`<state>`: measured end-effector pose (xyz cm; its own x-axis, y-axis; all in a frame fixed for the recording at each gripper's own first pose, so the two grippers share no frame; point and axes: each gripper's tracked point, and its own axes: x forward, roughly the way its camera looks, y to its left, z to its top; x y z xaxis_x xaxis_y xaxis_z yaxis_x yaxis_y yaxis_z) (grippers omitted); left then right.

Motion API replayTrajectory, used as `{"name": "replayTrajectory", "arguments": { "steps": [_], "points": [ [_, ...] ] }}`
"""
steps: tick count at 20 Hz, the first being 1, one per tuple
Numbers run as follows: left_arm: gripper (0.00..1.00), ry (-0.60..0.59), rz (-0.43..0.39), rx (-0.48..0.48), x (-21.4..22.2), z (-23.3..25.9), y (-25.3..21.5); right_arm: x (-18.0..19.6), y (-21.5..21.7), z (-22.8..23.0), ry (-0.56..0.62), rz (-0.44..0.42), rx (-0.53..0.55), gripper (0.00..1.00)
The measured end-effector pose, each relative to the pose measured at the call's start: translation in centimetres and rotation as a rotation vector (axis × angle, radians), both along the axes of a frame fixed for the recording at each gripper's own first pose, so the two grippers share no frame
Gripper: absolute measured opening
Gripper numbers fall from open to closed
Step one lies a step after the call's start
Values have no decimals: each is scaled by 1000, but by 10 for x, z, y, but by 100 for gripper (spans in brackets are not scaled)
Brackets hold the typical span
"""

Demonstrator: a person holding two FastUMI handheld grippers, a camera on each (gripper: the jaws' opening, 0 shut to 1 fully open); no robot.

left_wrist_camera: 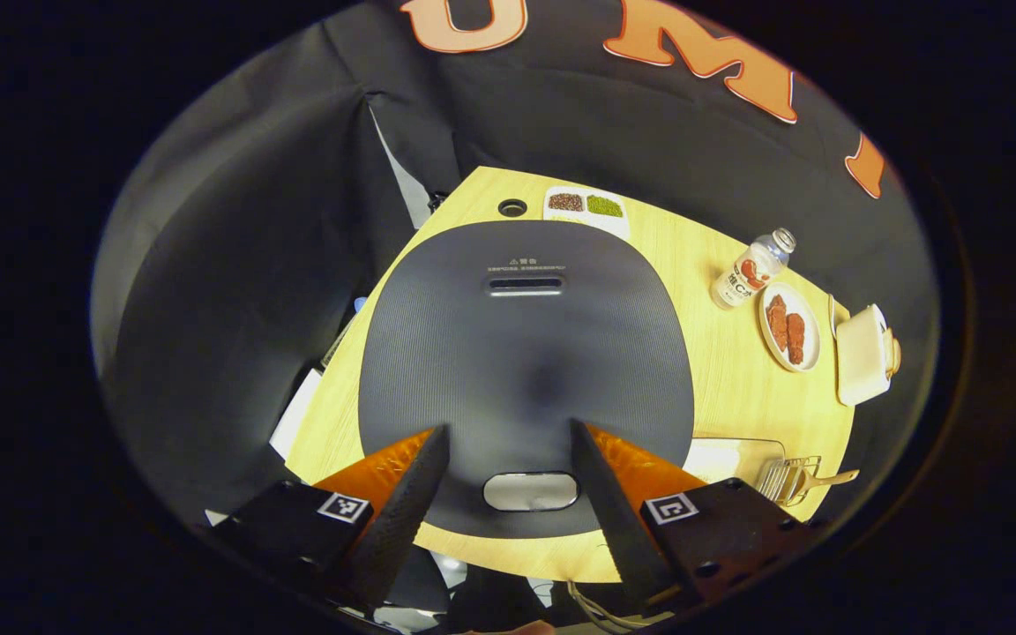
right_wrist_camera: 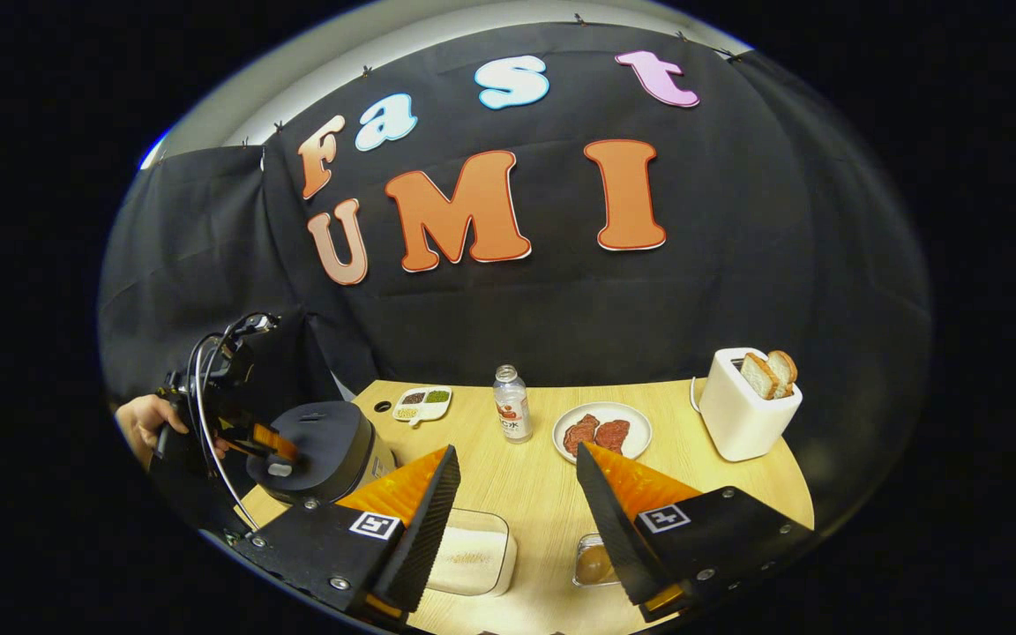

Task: Close the left gripper, press the button to open the rice cooker; take a wooden spoon from the chopstick holder with the right hand, scoop a spoonful of rice and pour it into the rice cooker, then put the wooden spoon back into the chopstick holder.

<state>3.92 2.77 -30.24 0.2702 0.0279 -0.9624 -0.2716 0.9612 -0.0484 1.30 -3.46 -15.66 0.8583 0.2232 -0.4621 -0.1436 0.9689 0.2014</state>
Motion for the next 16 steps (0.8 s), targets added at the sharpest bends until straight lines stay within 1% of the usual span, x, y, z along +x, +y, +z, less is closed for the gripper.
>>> {"name": "replayTrajectory", "arguments": {
  "steps": [1, 2, 3, 4, 5, 9, 11, 13, 16],
  "points": [
    [99, -7, 3, -8, 2, 2, 0, 0, -4, 0, -3, -8, -8, 83],
    [98, -45, -2, -11, 7, 3, -1, 0, -5, 1, -5, -12, -13, 83],
    [99, -85, -16, -1, 13, 5, -1, 0, -7, 3, -10, -19, -18, 83],
    [98, -141, -29, 15, 19, 13, -2, -1, -7, 6, -15, -22, -20, 83],
    [99, -212, -48, 31, 28, 26, -3, 0, -8, 9, -21, -29, -24, 83],
    [98, -521, -136, 134, 52, 101, -12, 8, -5, 30, -100, -52, -44, 83],
    [99, -663, -179, 174, 51, 138, -22, 13, -5, 47, -157, -79, -59, 83],
    [97, -799, -207, 204, 47, 174, -31, 19, -2, 64, -208, -97, -66, 84],
    [99, -967, -215, 216, 32, 225, -38, 20, 3, 93, -276, -112, -75, 86]
  ]
}}
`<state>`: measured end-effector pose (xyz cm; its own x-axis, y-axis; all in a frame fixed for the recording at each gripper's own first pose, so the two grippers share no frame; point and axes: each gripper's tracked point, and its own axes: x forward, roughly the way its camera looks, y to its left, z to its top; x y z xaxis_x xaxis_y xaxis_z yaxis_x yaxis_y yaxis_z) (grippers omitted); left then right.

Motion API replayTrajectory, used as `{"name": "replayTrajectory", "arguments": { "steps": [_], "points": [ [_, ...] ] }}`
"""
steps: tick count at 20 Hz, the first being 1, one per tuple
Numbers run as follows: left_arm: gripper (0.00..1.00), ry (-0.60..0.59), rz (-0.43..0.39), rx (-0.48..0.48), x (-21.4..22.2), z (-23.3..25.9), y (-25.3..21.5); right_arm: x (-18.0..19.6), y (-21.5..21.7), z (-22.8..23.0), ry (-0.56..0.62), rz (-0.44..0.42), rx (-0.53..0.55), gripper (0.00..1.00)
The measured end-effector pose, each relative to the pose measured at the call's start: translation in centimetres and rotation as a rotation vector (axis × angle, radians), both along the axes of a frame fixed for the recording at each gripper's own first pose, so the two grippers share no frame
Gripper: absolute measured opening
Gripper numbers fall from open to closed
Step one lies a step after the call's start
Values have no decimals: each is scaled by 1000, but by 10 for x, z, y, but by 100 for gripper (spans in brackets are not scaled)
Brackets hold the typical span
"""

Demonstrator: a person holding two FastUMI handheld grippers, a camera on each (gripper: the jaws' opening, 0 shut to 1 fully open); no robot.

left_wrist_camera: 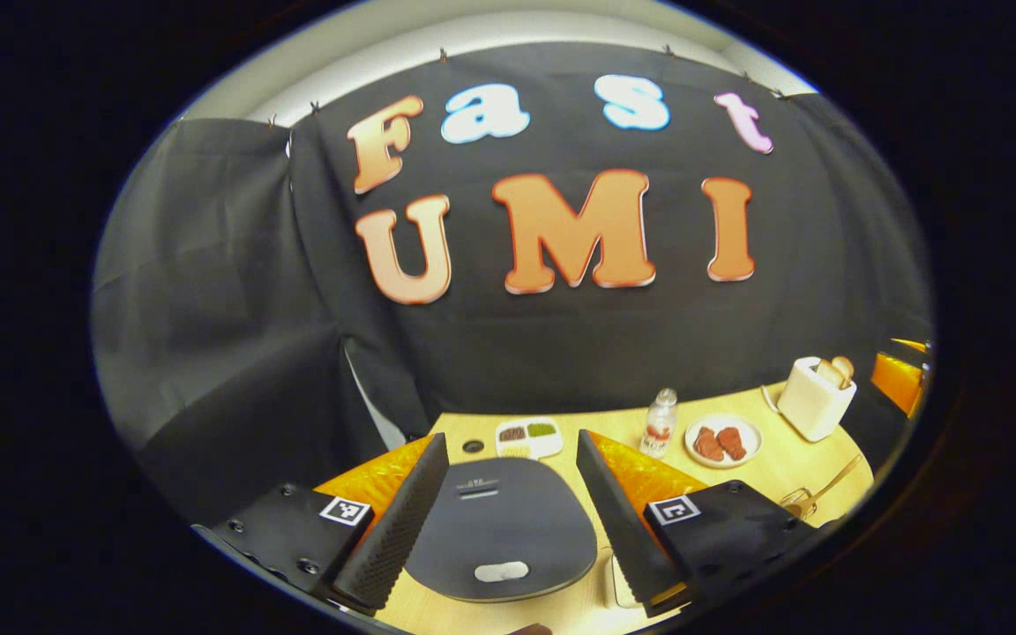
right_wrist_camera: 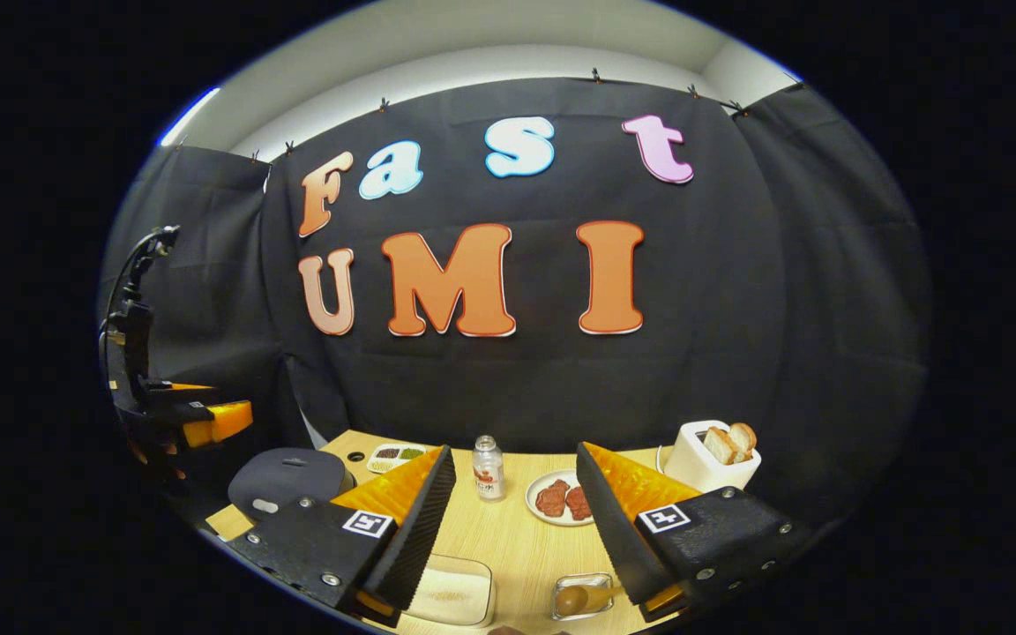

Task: Close the left gripper, press the button to open the rice cooker; take a wooden spoon from the chopstick holder with the right hand, scoop a spoonful of rice and pour it into the rice cooker, then put the wooden spoon back into the chopstick holder.

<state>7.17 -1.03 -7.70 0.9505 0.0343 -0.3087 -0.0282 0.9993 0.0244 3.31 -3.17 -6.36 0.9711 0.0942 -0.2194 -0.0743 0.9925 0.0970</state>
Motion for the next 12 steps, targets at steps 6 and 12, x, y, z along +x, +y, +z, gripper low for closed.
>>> {"name": "replayTrajectory", "arguments": {
  "steps": [6, 12],
  "points": [
    [100, -200, 11, -62, -23, 66, 8, -1, 18, 48, -125, 14, -14, 87],
    [100, -327, 37, -60, -44, 95, 26, -7, 39, 69, -230, 44, -24, 86]
  ]
}}
